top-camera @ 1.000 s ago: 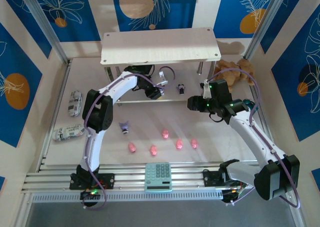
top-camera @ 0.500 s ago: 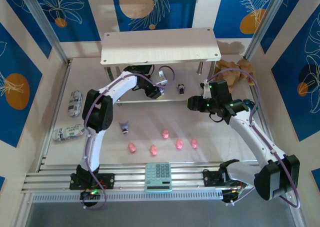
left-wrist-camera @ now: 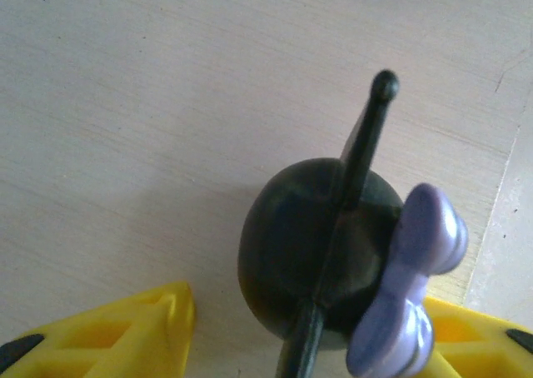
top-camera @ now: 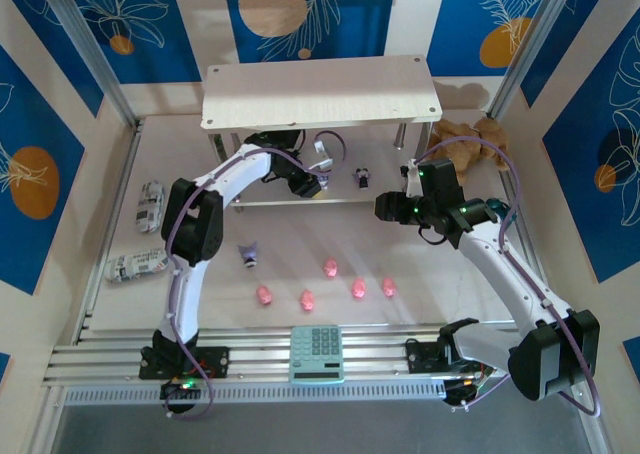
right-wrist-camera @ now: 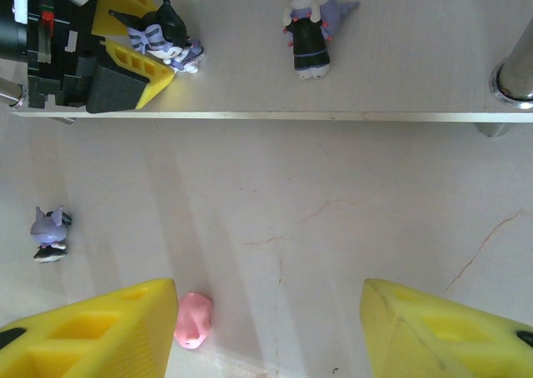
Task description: Place and organize the plastic toys onto the shelf
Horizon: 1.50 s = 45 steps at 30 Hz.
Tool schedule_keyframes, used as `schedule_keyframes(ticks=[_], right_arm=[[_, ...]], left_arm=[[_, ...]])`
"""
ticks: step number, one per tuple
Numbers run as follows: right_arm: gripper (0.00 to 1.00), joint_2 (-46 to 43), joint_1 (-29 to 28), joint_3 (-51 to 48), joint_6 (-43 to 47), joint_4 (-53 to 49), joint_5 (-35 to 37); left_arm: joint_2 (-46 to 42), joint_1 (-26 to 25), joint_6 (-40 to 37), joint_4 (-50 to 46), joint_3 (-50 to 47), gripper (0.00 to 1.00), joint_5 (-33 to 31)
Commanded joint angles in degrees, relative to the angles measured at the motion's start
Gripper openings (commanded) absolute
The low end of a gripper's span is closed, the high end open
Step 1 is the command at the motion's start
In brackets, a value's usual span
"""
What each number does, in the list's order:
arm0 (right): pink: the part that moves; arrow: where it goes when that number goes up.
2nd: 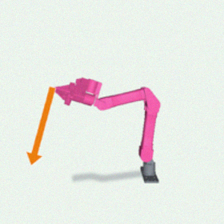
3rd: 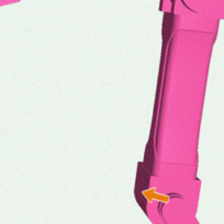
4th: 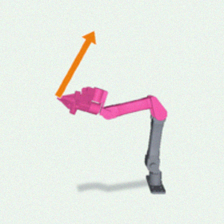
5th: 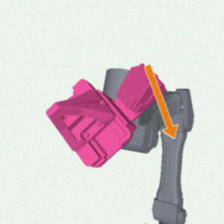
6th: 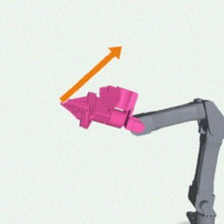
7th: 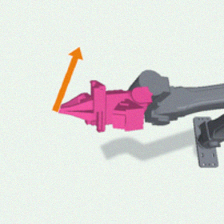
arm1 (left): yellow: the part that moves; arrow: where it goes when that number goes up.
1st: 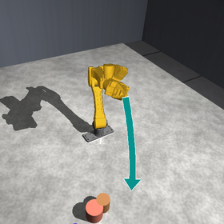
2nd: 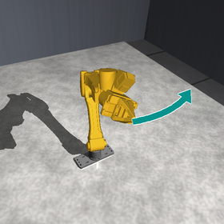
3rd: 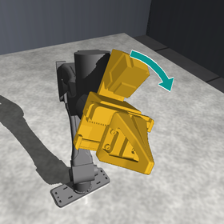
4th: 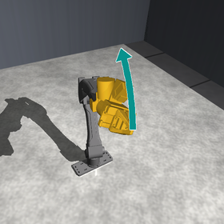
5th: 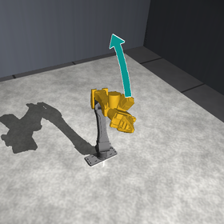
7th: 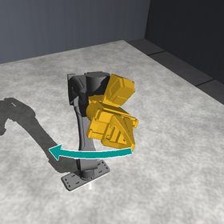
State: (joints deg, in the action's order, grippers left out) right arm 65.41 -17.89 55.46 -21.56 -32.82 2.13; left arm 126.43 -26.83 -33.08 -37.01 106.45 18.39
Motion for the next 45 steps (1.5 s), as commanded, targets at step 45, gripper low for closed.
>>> schedule_keyframes(ticks=[45], right_arm=[[0.61, 1.0, -13.6, 1.2, -2.5, -4.9, 1.3]], left_arm=[[-49.9, -1.6, 35.9, 10.2, -43.0, 0.55, -13.0]])
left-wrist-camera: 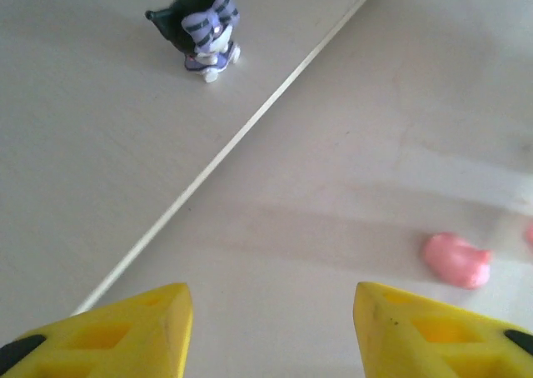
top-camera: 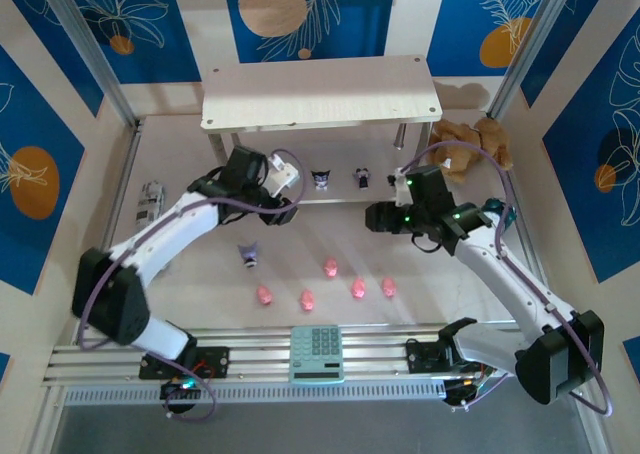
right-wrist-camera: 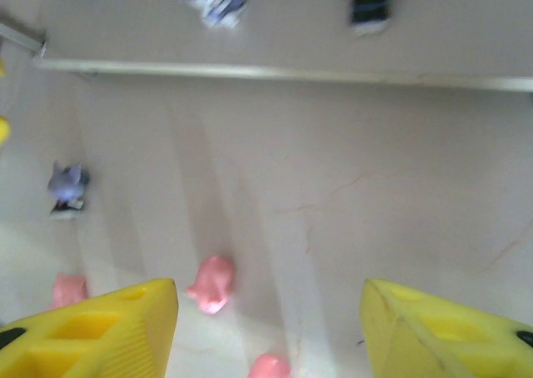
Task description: Place and organize the plastic toys onto the shelf
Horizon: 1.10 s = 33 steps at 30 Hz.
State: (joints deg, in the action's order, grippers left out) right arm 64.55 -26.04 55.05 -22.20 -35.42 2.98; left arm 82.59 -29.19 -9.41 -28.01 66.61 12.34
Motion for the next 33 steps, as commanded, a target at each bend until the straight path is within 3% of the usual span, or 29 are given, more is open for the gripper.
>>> schedule_keyframes(ticks=[1, 5, 11, 15, 21, 26, 33], right_arm=[[0.61, 3.0, -7.9, 2.3, -2.5, -2.2, 1.5], [0.61, 10.6, -18.3, 5.7, -7.3, 0.2, 2.0], [0.61, 24.8, -27.6, 16.7, -11.8, 1.0, 1.7], [0.6, 35.9, -32.6, 29.2, -12.5, -5.5, 5.7], [0.54, 47.7, -35.7, 39.7, -12.8, -8.2, 3.6], [0.55, 54.2, -36.7, 45.4, -12.6, -9.9, 2.7], [0.55, 61.1, -37.1, 52.8, -11.3, -13.6, 3.7]], left_arm=[[-8.2, 0.7, 14.2, 0.4, -4.1, 0.56, -10.1], [-15.3, 1.3, 18.9, -6.4, -6.6, 0.57, -22.2], [-25.6, 4.2, 24.3, -11.5, -11.4, 0.58, -24.2], [-32.0, 6.0, 25.2, -14.5, -13.1, 0.6, -27.5], [-37.7, 10.7, 23.8, -18.3, -10.6, 0.63, -26.3], [-39.5, 13.0, 22.7, -19.8, -9.8, 0.65, -25.9], [-39.4, 15.7, 22.3, -20.5, -9.9, 0.65, -20.9]])
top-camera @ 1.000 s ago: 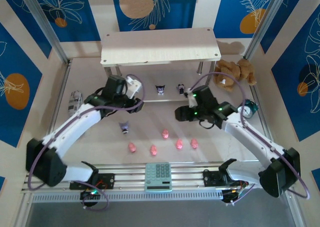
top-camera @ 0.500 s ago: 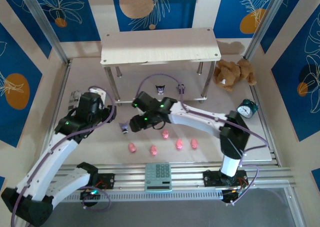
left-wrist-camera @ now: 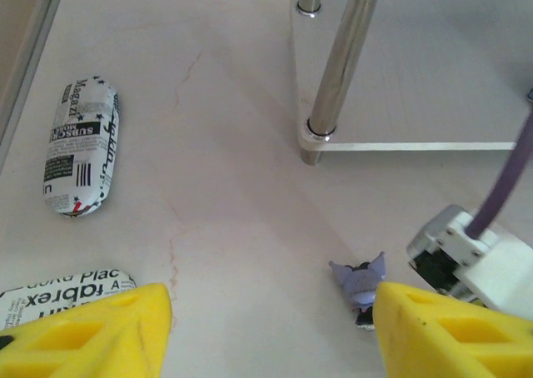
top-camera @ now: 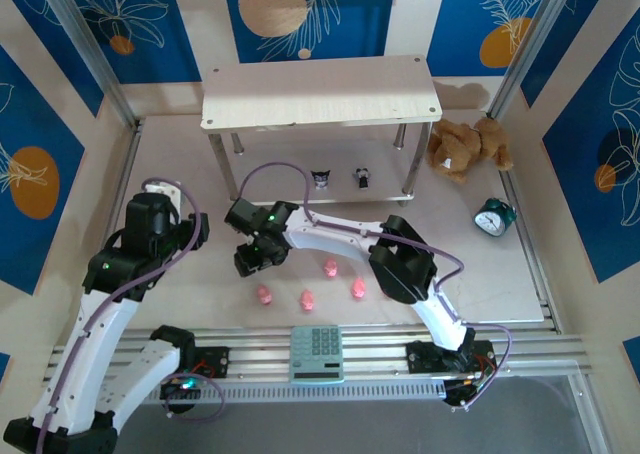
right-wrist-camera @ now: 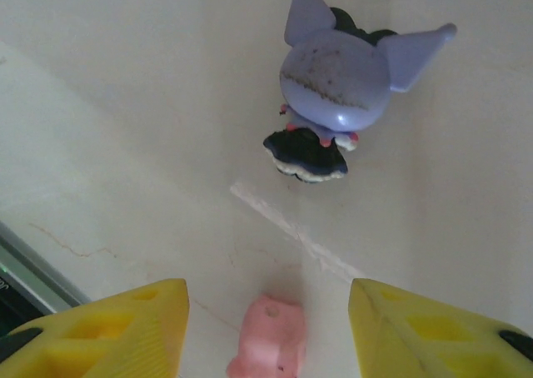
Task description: Place and organize the plastic toys onto the shelf
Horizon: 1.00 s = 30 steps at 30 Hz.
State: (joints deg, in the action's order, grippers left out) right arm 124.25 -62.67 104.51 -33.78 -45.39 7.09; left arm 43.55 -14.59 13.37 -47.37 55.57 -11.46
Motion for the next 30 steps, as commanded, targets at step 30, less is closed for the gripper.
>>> schedule_keyframes(ticks=[30], right_arm=[[0.52, 18.7, 0.4, 22.8, 0.3, -12.5, 5.4]], left_arm=[[1.8, 4.6, -3.4, 1.4, 0.5, 0.65, 8.4]])
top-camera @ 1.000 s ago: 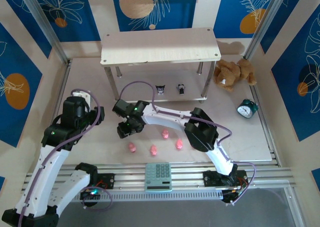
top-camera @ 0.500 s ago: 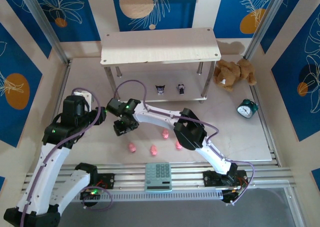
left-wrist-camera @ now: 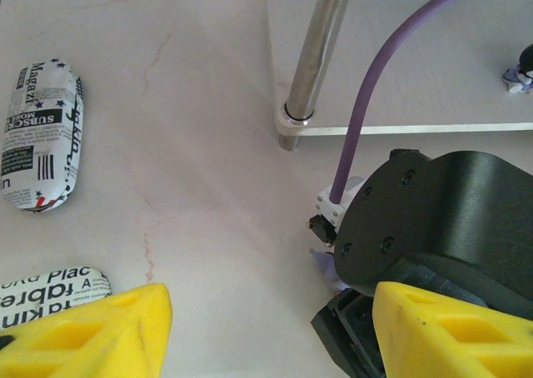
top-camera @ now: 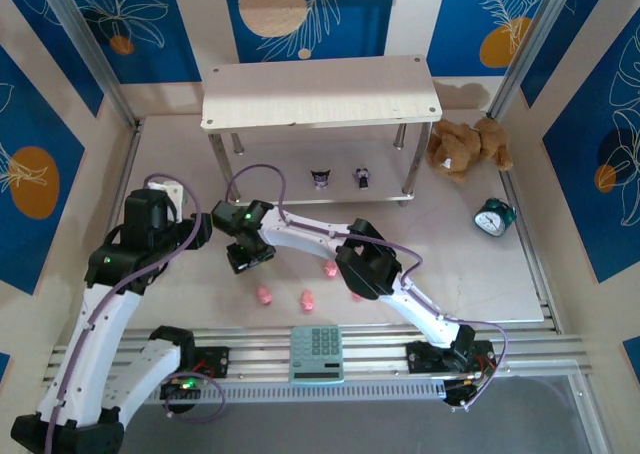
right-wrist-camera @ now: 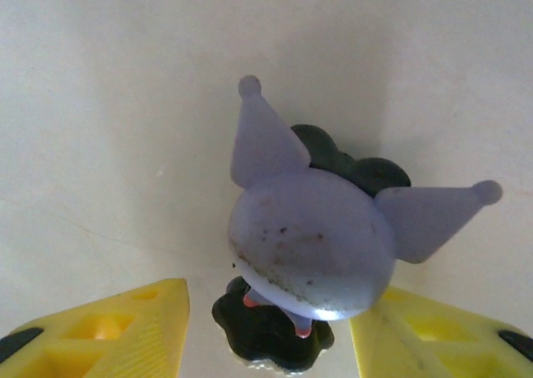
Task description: Place and organize the plastic toys onto the shelf
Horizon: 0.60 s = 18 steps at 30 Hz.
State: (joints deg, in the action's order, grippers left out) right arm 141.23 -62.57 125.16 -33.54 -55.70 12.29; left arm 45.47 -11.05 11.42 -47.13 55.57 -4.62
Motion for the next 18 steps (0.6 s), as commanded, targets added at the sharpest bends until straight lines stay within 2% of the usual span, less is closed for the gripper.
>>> schedule_keyframes(ticks=[1, 5, 11, 16, 18], right_arm=[[0.49, 2.0, 0.3, 2.1, 0.1, -2.4, 0.1], [0.35, 1.9, 0.9, 0.7, 0.4, -2.7, -0.9], [0.19, -1.2, 2.0, -5.7, 1.6, 0.6, -3.3], [0.14, -10.4, 3.8, -17.6, 4.4, 9.3, -7.7], [0.13, -16.4, 5.3, -23.7, 7.4, 13.9, -12.6]], left_arm=[[0.1, 1.2, -1.4, 1.3, 0.5, 0.65, 1.7], [0.6, 1.8, -1.3, 1.9, 0.3, 0.65, 2.8], [1.3, 2.7, -1.3, 2.6, 0.3, 0.65, 4.7], [1.7, 3.4, -1.6, 2.5, 0.4, 0.67, 6.9], [2.0, 3.6, -2.1, 2.7, 0.5, 0.67, 8.8]])
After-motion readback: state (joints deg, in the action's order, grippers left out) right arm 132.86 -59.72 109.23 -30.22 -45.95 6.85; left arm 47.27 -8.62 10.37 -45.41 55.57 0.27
